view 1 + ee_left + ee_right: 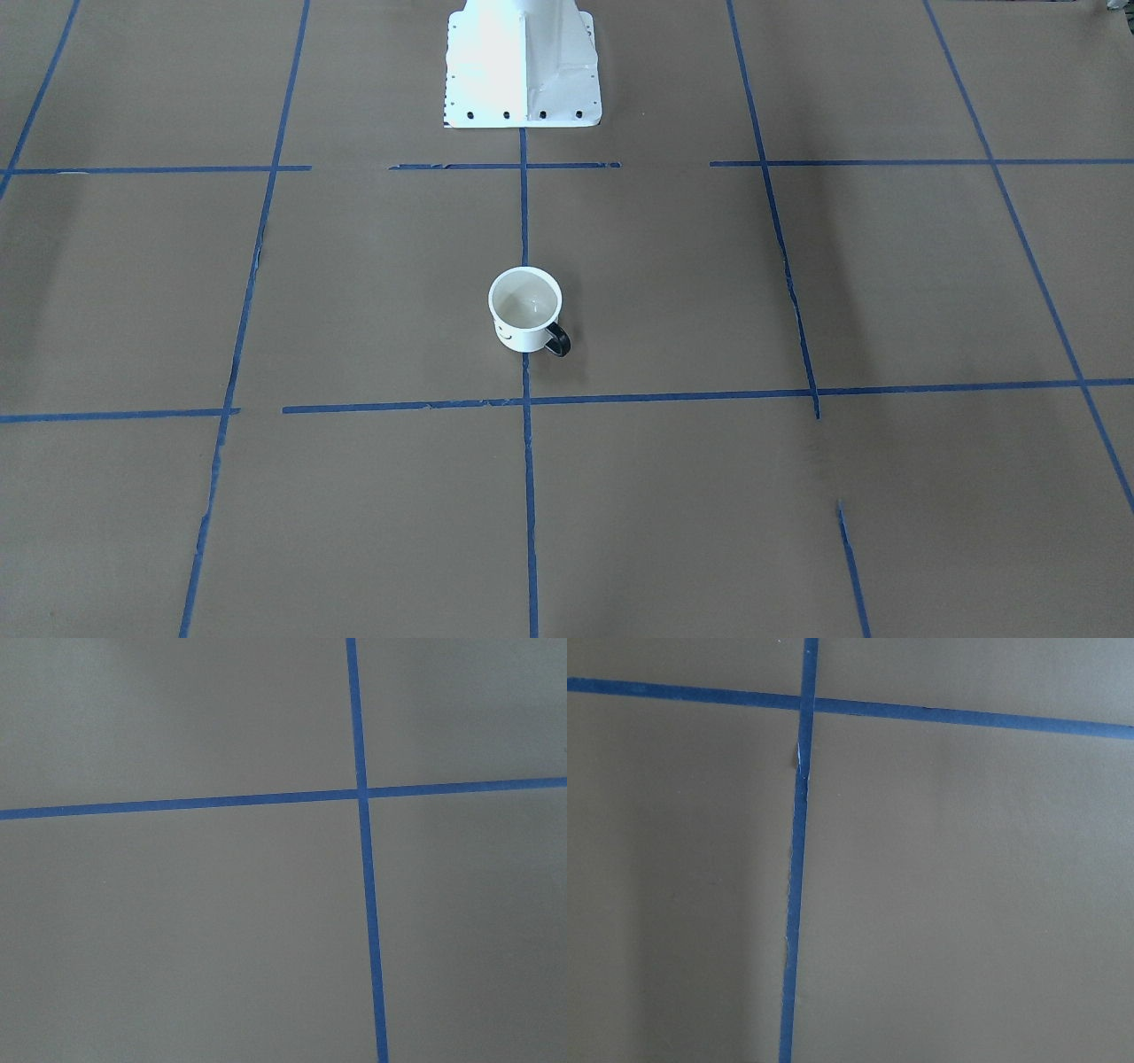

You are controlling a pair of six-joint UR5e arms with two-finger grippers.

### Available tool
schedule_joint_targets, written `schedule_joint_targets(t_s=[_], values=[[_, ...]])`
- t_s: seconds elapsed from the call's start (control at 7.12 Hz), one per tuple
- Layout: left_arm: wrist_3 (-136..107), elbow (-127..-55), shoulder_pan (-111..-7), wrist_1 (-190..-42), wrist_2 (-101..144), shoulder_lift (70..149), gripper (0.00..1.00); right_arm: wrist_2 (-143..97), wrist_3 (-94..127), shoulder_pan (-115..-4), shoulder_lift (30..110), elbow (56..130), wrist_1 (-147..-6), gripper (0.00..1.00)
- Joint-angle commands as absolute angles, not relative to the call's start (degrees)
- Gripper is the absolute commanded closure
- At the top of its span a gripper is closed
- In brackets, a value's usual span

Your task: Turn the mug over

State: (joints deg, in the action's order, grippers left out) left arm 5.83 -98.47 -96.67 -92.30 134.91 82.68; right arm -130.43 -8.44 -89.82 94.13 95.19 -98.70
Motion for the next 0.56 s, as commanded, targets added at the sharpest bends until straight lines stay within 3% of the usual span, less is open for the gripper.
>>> schedule_joint_targets(t_s=[0.0, 0.42], values=[[5.80, -98.09, -96.50, -92.20, 134.91, 83.23, 0.00, -130.43, -8.44, -89.82, 94.13, 95.19, -98.70, 0.00], [5.89, -98.78, -96.50, -92.29, 135.00, 83.58, 0.00, -130.43, -8.44, -89.82, 94.13, 95.19, -98.70, 0.00]])
